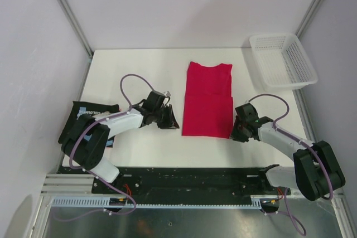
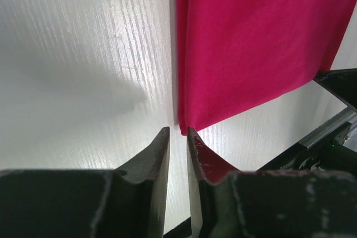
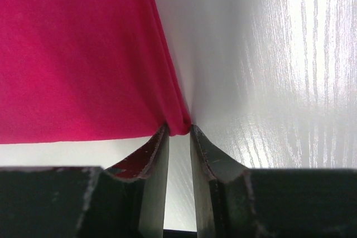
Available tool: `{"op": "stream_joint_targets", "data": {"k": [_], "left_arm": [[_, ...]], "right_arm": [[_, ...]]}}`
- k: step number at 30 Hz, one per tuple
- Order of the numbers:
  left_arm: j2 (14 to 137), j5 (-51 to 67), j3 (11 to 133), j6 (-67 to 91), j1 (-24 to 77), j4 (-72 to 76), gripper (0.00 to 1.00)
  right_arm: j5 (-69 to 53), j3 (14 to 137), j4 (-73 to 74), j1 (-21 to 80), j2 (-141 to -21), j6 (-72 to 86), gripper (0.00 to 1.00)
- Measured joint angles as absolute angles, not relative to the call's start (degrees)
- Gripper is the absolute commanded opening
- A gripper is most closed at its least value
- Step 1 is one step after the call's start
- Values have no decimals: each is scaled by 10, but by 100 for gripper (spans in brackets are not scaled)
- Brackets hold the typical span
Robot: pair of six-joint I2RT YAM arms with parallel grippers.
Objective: Fold and stack the t-shirts
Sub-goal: Grab one side of the 2/3 rectangular tshirt with both arms
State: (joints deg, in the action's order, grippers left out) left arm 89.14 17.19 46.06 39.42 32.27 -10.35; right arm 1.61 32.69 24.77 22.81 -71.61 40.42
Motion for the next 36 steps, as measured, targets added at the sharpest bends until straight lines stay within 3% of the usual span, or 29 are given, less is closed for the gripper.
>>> {"op": "stream_joint_targets", "data": {"k": [17, 36], "left_arm": [[947, 183, 461, 396, 373, -83, 35], [956, 176, 462, 406, 388, -67, 25]], "right_arm": [[17, 327, 258, 229, -703, 404, 34], [11, 327, 263, 213, -670, 405, 35]]}}
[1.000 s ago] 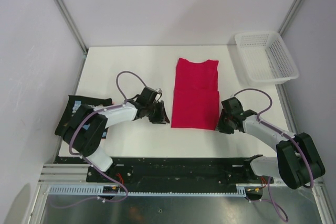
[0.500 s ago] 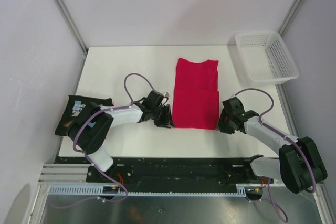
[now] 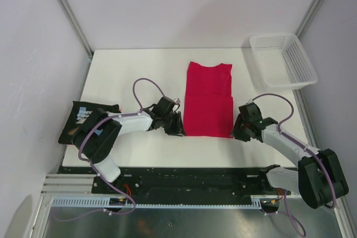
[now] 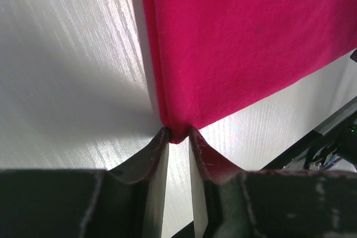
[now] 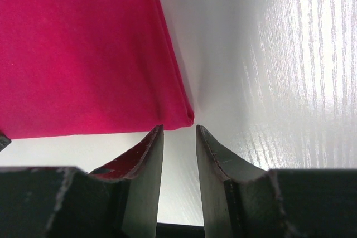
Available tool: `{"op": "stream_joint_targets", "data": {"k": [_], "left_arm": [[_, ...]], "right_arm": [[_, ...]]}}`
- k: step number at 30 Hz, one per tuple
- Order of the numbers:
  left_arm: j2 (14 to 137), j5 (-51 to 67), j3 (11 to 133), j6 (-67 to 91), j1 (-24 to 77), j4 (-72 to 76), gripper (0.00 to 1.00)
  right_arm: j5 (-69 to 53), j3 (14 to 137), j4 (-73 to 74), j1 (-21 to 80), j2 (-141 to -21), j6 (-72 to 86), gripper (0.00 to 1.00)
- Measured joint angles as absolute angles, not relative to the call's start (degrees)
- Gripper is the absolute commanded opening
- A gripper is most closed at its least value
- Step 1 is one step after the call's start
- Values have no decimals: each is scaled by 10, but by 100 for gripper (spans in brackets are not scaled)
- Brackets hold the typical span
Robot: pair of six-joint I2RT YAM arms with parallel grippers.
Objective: Fold and stack the t-shirts
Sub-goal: Grab one side of the 2/3 rectangular tshirt with both arms, then fold the long partially folded tshirt into a neat square
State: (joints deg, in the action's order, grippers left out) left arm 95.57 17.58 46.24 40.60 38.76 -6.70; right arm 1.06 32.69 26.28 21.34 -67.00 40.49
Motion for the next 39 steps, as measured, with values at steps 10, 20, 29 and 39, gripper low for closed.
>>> {"op": "stream_joint_targets", "data": {"k": [10, 20, 29, 39], "left_arm": [[958, 171, 463, 407, 389, -66, 21], [963, 171, 465, 420, 390, -63, 0], [920, 167, 440, 435, 398, -65, 0], [691, 147, 300, 486, 470, -65, 0]], "right_arm": [[11, 327, 254, 214, -714, 405, 31], [11, 327, 243, 220, -719, 404, 6], [4, 326, 280, 223, -641, 403, 0], [-13, 308, 404, 313, -438, 446, 0]]}}
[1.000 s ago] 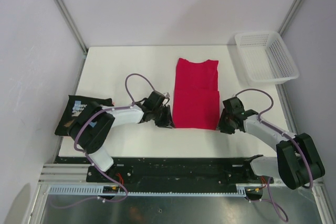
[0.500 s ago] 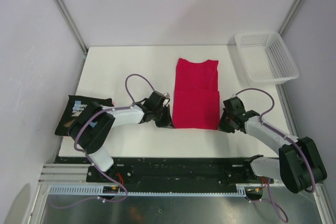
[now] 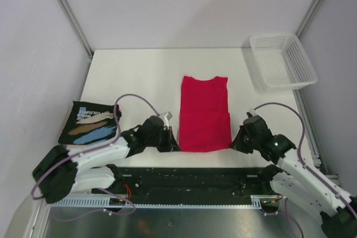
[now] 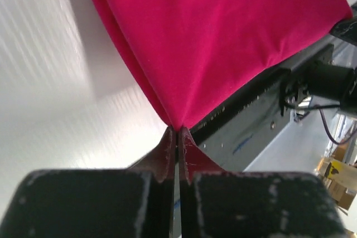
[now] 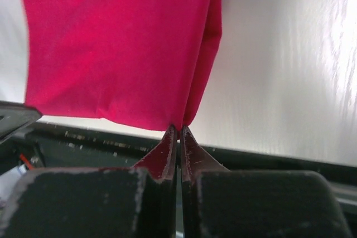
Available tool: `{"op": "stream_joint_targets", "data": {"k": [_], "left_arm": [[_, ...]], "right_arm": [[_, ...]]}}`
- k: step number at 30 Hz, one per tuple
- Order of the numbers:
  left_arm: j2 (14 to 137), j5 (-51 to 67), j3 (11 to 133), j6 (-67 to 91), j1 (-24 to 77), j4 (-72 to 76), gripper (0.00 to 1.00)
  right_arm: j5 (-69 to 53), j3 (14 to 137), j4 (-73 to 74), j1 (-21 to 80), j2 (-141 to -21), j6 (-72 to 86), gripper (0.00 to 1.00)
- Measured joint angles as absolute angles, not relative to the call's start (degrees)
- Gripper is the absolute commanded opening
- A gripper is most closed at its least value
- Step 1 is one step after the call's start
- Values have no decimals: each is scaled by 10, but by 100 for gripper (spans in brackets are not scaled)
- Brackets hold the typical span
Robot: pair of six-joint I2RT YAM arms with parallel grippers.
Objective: Fold and stack the t-shirts
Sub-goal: Fold the long partially folded tshirt into a neat square
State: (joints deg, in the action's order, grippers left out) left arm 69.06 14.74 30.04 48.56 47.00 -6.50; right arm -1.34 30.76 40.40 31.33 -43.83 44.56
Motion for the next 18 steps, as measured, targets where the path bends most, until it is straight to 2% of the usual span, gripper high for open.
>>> {"op": "stream_joint_targets", "data": {"k": [5, 10, 15, 18], "left_arm": [[551, 131, 214, 531, 509, -71, 0], [450, 117, 181, 563, 533, -80, 0], [426, 94, 184, 570, 538, -88, 0], [451, 74, 214, 568, 534, -110, 0]], "right_arm": [[-6, 308, 482, 368, -317, 497, 0], [-4, 308, 541, 399, -238, 540, 0], [0, 309, 557, 407, -230, 557, 0], [18, 333, 557, 407, -271, 553, 0]]}}
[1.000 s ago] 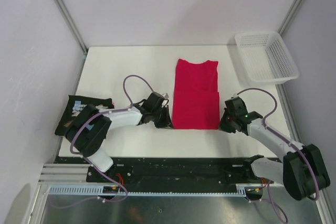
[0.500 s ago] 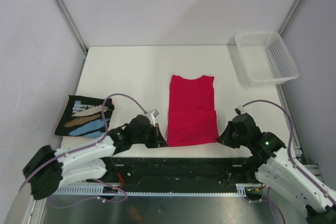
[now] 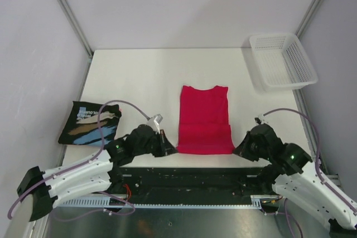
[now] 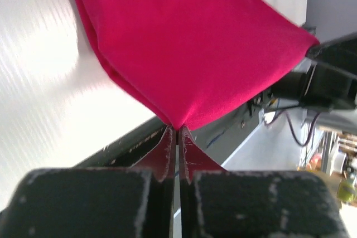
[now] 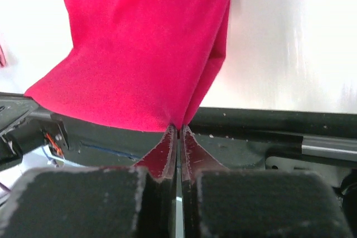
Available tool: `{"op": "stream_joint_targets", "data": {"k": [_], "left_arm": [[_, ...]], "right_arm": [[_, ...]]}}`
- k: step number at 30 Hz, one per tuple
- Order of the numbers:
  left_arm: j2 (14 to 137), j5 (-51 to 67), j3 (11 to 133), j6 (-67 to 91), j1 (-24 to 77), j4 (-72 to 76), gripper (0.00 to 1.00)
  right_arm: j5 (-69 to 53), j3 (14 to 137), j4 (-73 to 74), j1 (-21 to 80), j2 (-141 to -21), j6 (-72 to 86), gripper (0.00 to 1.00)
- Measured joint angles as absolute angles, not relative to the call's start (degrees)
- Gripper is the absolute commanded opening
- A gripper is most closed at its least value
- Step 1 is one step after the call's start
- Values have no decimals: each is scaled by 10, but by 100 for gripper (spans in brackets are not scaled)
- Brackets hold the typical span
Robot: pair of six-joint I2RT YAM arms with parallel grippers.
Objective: Fold and stack the t-shirts
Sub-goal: Fold the long partially folded tshirt into a neat square
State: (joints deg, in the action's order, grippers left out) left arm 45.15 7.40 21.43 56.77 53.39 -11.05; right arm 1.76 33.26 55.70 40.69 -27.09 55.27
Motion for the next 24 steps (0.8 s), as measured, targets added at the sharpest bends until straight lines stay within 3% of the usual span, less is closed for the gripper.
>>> {"op": "stream_joint_targets", "data": {"k": [4, 8, 15, 24], "left_arm": [[513, 62, 291, 549, 495, -126, 0], [606, 64, 398, 514, 423, -131, 0], [783, 95, 576, 460, 328, -126, 0], [1068, 133, 839, 416, 253, -126, 0]], "right_arm": [[45, 413, 536, 382, -379, 517, 0], [42, 498, 469, 295, -500, 459, 0], [-26, 588, 345, 150, -688, 386, 0], [-98, 728, 196, 73, -948, 359, 0]]}}
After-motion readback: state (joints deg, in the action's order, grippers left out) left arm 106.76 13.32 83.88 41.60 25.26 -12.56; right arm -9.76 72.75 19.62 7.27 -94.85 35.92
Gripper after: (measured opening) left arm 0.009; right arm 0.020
